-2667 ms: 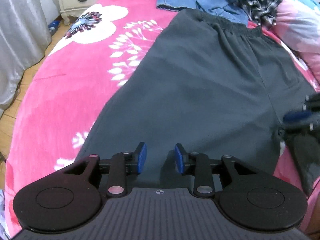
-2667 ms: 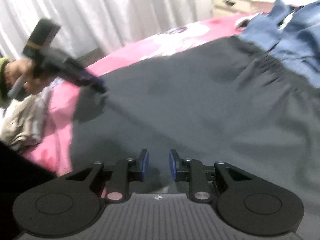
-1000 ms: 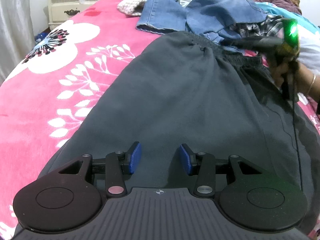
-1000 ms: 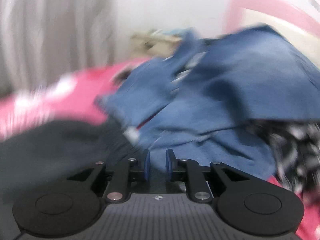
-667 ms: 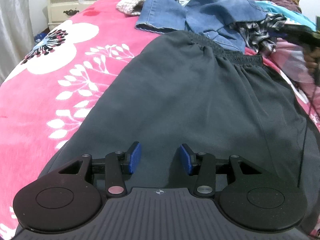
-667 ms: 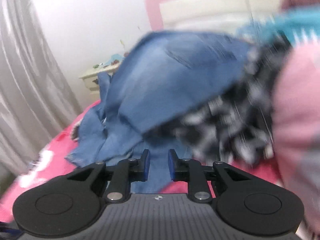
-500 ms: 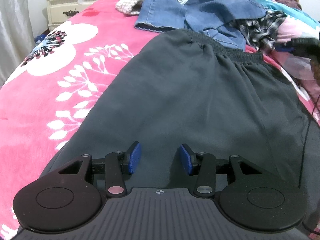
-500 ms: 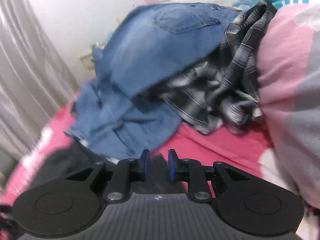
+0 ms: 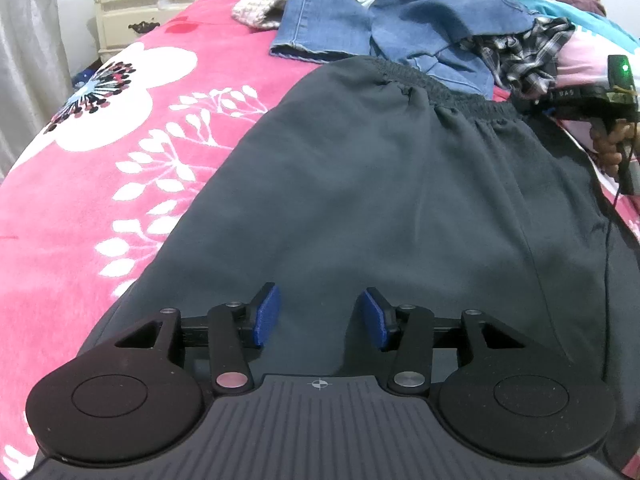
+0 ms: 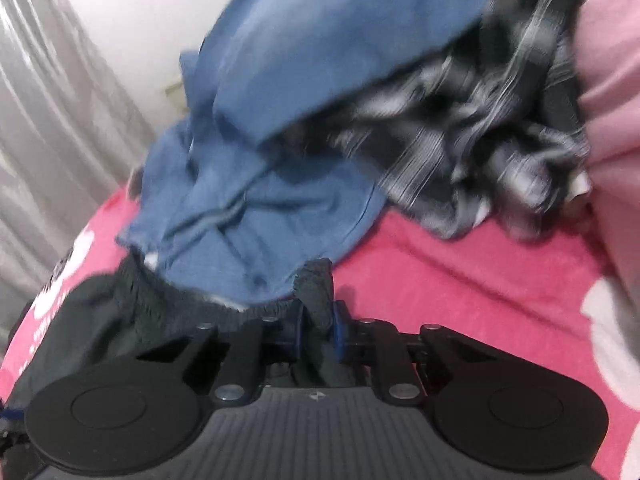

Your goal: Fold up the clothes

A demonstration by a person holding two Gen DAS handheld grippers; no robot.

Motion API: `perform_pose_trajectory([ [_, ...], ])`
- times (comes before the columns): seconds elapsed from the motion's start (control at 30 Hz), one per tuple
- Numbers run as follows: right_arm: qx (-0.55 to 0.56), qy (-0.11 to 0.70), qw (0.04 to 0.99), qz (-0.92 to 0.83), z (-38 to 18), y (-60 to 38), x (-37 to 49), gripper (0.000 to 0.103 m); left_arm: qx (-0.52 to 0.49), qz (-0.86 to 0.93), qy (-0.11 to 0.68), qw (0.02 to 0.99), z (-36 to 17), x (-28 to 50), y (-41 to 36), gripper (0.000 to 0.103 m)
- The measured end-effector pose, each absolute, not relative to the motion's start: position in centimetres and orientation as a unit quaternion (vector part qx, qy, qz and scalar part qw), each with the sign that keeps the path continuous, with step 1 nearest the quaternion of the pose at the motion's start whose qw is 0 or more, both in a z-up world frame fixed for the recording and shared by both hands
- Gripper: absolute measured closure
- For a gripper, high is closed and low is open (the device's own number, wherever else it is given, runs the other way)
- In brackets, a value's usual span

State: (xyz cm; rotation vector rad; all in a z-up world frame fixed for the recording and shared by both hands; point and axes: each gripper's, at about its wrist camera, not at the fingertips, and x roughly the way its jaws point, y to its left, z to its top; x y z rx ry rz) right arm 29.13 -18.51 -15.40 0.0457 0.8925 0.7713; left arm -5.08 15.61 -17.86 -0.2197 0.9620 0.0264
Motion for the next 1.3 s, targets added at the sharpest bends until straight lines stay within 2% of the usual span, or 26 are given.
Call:
perform_pose_trajectory([
  [0.17, 0.057, 0.440, 0.837, 0.320, -16.9, -20.0, 30.1, 0.086, -0.106, 0.011, 0.463, 0.880, -17.9, -5.0, 15.7, 0.057],
  [0.27, 0.060, 0.434, 0.844, 0.309, -17.6, -19.8, 30.1, 0.082, -0.106, 0.010, 0.463, 0.880, -17.9, -5.0, 15.8, 0.057],
  [0.37, 0.081, 0.437, 0.844, 0.300, -17.7, -19.7, 30.5, 0.071, -0.109, 0.012, 0.462, 0.880, -17.9, -5.0, 15.9, 0.057],
  [0.4, 0.088, 0.435, 0.846, 0.295, -17.4, -19.9, 30.5, 0.061, -0.109, 0.012, 0.462, 0.880, -17.9, -5.1, 15.9, 0.057],
  [0.5, 0.096, 0.423, 0.856, 0.280, -16.2, -20.6, 30.4, 0.052, -0.112, 0.016, 0.461, 0.880, -17.8, -5.1, 16.0, 0.057],
  [0.87, 0.101, 0.376, 0.883, 0.262, -8.9, -25.7, 27.8, 0.052, -0.136, 0.040, 0.450, 0.882, -15.8, -6.7, 17.5, 0.056],
  [1.03, 0.016, 0.357, 0.887, 0.292, -3.2, -25.8, 24.1, 0.052, -0.136, 0.045, 0.424, 0.894, -14.1, -8.7, 17.9, 0.053],
  [1.17, -0.079, 0.372, 0.876, 0.298, 0.3, -25.2, 20.0, 0.065, -0.140, 0.051, 0.408, 0.901, -12.8, -10.4, 17.7, 0.053],
  [1.3, -0.158, 0.395, 0.850, 0.311, 1.2, -26.0, 14.1, 0.071, -0.102, 0.052, 0.401, 0.909, -12.0, -12.1, 16.1, 0.052],
])
